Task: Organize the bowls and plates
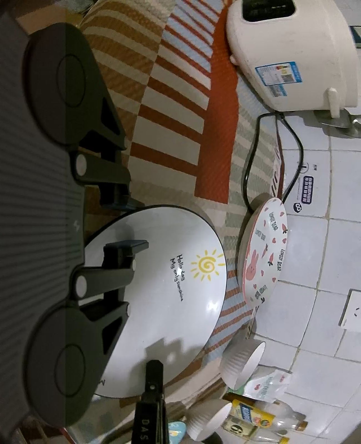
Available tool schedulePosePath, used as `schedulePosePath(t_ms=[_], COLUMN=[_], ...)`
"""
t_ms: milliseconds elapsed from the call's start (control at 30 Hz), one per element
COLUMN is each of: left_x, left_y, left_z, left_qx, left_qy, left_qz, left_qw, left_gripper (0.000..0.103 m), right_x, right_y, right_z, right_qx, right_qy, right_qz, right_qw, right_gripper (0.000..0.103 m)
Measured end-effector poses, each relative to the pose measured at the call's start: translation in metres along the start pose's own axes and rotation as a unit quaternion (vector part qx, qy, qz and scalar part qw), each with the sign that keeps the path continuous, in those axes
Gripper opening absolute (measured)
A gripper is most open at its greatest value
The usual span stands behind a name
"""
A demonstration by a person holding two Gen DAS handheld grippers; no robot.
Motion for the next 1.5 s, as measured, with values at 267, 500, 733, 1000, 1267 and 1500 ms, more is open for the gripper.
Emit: schedulePosePath(t_ms=[267, 500, 733, 1000, 1267, 1500], left_x=[-0.009, -0.026, -0.039, -0.045, -0.034, -0.02], left_y=[-0.002, -0.021, -0.057, -0.1, -0.15, -0.195], left_z=[-0.02, -0.072, -0.124, -0.167, -0.179, -0.167], left_qx=[-0.011, 0.007, 0.061, 0.125, 0.16, 0.186], left_qy=[-0.004, -0.022, -0.029, -0.035, -0.031, -0.042], left_qz=[0.025, 0.072, 0.11, 0.134, 0.163, 0.191], left_qw=[0.9996, 0.9971, 0.9916, 0.9824, 0.9731, 0.963], left_gripper=[0.057, 0.072, 0.081, 0.09, 0.092, 0.094], right_x=[0.001, -0.009, -0.015, -0.008, 0.012, 0.035], right_y=[0.009, 0.004, -0.004, -0.012, -0.026, -0.05], right_z=[-0.041, -0.108, -0.181, -0.255, -0.301, -0.313], right_qx=[0.026, 0.021, 0.032, 0.056, 0.077, 0.086], right_qy=[-0.031, -0.057, -0.079, -0.121, -0.152, -0.176], right_qz=[-0.06, -0.07, -0.069, -0.092, -0.098, -0.083], right_qw=[0.997, 0.996, 0.994, 0.987, 0.981, 0.977], right_gripper=[0.056, 0.064, 0.072, 0.086, 0.089, 0.09])
Point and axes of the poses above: each gripper's, at about its wrist camera, not at the fingertips, and z roughly the way its jaws point, y to its left, x to its underside, the point moved 5 cm from there along z, roughly the way its jaws point, and after that the axes turned 14 degrees about -y, right-handed, at the moved point
